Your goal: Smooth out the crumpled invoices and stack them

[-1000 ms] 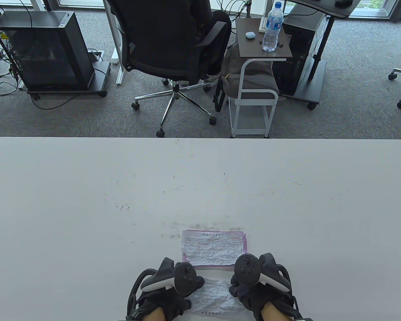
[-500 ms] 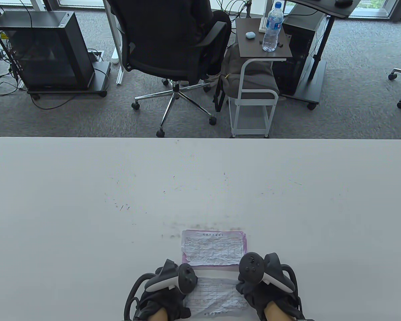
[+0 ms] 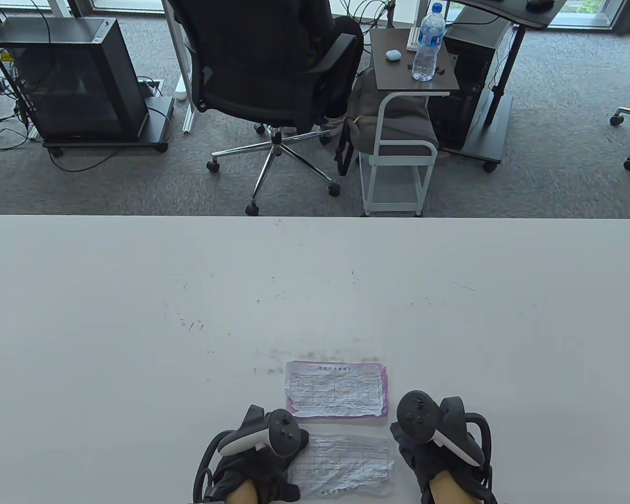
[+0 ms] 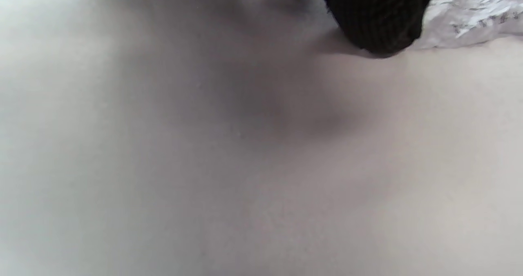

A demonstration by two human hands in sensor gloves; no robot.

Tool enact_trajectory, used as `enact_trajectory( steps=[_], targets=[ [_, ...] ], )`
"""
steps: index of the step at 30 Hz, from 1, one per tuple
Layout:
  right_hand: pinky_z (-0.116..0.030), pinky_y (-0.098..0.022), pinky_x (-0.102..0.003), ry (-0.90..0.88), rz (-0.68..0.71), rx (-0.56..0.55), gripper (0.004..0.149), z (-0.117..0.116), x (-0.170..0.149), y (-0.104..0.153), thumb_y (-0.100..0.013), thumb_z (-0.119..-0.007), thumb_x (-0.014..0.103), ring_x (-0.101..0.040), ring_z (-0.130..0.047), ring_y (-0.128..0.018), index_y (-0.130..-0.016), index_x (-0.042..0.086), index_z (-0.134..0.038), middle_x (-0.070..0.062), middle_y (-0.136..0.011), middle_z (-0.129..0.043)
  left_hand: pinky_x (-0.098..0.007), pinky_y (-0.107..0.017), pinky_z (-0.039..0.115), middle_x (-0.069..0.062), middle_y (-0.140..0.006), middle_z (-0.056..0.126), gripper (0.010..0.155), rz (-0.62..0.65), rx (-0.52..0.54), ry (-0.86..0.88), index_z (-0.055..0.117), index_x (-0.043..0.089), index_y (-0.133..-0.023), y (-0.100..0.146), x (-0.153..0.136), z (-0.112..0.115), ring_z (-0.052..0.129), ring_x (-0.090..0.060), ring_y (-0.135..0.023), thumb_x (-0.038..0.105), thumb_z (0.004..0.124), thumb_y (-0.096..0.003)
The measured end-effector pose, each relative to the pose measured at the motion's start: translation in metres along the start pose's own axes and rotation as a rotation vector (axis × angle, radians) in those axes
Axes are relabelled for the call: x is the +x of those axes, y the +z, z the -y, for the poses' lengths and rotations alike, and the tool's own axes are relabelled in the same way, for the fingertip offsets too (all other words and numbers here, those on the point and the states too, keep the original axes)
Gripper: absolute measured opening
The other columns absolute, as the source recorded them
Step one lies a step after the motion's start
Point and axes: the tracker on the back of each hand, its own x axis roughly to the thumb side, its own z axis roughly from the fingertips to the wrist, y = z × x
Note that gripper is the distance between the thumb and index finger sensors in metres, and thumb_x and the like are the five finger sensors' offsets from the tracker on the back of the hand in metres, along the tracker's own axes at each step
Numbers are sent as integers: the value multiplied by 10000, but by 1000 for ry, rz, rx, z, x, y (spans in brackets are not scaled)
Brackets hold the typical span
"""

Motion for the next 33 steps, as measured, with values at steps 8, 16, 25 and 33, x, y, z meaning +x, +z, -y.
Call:
enact_trajectory(
  steps=[8,16,25,33],
  targets=[
    [-815,-501,-541,142,621,219,422,-49,100,13,-543,-755,366,-381,-786,-807,-920,189,-687,-160,-1007,-663,-732,-591,149,-146,-965,-206,882,8,-2,0,77,375,-1034,1,0,0,-197,-539,-863,463,786,-517],
    [-756,-528,-534,250,587,417,473,-78,108,9,-552,-718,452,-331,-681,-841,-960,226,-643,-94,-1041,-591,-731,-593,149,-143,-964,-207,883,1,-7,-1,74,377,-1032,1,0,-1,-197,-540,-863,459,786,-517],
    [-750,-492,-614,111,265,590,378,-61,66,-3,-569,-719,478,-312,-838,-682,-830,218,-802,-75,-857,-795,-730,-593,145,-139,-966,-207,882,2,-3,7,76,378,-1034,1,1,-2,-199,-537,-863,462,786,-517],
    [-800,-443,-582,57,92,636,361,-56,30,-7,-564,-720,504,-291,-910,-550,-712,215,-876,-72,-702,-891,-734,-589,143,-145,-967,-205,881,8,2,12,81,372,-1037,0,1,-2,-199,-543,-861,460,787,-518]
  ],
)
